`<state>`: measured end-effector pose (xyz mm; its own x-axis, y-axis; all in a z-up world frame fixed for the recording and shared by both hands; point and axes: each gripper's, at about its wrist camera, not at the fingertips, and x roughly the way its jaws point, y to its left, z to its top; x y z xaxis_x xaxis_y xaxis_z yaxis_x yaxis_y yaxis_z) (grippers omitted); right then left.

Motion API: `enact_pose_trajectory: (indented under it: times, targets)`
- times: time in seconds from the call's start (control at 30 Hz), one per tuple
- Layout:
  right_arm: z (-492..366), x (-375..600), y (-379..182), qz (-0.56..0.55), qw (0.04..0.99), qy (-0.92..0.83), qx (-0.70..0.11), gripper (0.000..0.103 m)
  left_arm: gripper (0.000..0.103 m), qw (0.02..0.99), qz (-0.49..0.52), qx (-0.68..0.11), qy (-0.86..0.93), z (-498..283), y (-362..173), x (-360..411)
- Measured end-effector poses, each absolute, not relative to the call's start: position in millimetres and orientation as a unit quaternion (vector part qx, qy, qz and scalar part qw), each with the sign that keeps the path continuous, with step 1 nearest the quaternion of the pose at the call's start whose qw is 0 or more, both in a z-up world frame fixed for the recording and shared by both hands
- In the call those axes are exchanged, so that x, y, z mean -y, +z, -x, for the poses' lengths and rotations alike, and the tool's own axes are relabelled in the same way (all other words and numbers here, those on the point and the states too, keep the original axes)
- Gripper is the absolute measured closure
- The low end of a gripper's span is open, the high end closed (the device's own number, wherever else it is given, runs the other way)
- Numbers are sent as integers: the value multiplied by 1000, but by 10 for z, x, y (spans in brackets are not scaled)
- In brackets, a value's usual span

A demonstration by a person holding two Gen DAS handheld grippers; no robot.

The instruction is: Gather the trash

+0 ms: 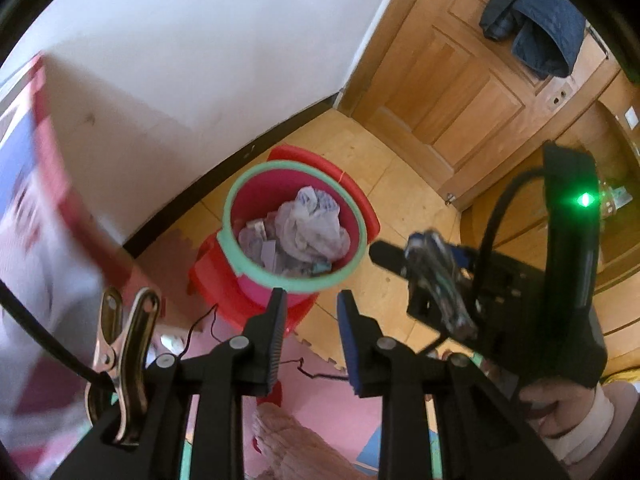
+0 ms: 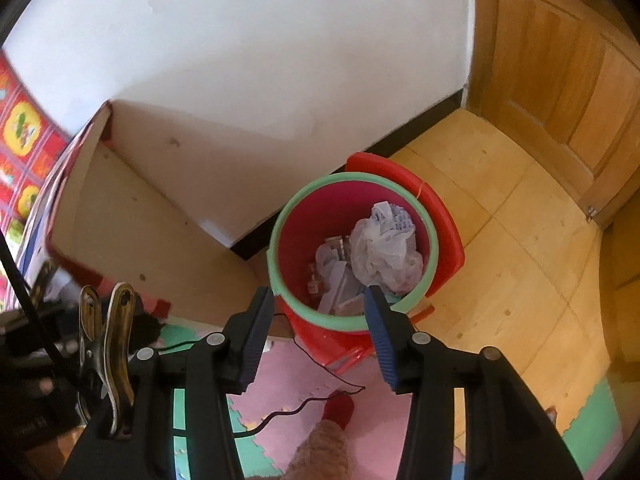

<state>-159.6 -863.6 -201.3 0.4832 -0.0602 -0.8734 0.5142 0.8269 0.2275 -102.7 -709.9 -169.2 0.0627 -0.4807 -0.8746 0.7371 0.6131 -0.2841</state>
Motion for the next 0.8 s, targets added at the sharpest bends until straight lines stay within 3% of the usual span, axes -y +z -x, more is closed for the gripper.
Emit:
enact_pose_trajectory:
  times: [0.47, 0.8]
  targets:
    - [1826, 7870, -1808, -174, 857, -116, -471, 55, 77, 761, -35, -565, -317, 1382, -1907, 5863]
    - [1873, 7593, -2245, -134, 863, -32, -485, 55, 74, 804, 54, -574, -145, 1430, -2799, 5137]
